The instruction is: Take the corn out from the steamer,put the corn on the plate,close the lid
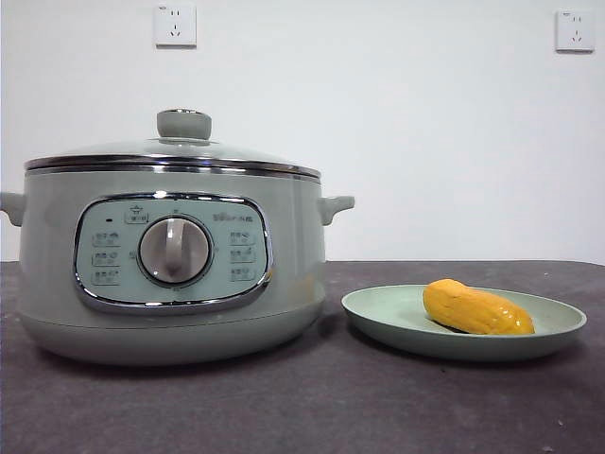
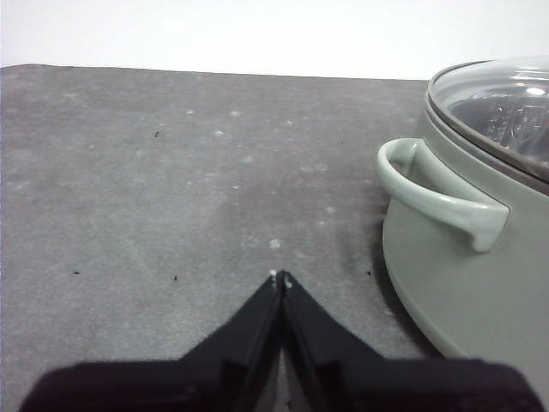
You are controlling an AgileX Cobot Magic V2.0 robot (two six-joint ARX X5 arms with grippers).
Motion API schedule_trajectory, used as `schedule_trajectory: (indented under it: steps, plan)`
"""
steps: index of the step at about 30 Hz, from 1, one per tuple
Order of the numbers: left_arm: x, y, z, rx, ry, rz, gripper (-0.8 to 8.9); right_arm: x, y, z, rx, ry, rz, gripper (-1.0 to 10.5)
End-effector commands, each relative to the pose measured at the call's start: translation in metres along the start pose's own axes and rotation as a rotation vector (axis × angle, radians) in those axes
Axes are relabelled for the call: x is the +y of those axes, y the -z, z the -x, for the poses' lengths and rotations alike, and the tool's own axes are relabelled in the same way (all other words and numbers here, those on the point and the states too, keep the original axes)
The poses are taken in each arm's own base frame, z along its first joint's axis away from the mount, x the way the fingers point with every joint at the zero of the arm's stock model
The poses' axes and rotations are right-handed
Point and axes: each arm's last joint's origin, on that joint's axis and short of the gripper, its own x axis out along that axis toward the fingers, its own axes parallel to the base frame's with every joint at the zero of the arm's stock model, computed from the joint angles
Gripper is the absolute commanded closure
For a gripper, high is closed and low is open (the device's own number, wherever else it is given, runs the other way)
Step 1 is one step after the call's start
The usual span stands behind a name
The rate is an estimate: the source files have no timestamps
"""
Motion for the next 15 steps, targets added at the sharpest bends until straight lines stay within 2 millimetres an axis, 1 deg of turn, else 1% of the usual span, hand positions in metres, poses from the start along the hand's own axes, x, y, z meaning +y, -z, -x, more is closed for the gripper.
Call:
schedule_trajectory:
  steps: [1, 3, 8, 15]
  plan:
    - [0.001, 0.004, -0.001, 0.007, -0.007, 0.007, 8.17, -0.002, 0.013, 0.0, -0.007, 0.019, 0.009, 9.4]
    - [0.001, 0.004, -0.001, 0.007, -0.007, 0.007, 8.17, -0.003, 0.021, -0.001, 0.008, 0.029, 0.007, 9.4]
    - [0.001, 0.004, -0.001, 0.007, -0.007, 0.007, 8.17, -0.003, 0.031, 0.0, 0.116, 0.037, -0.012, 9.4]
    - [0.001, 0.004, -0.001, 0.007, -0.007, 0.007, 8.17, -0.004, 0.033, -0.001, 0.133, 0.043, -0.061, 9.4]
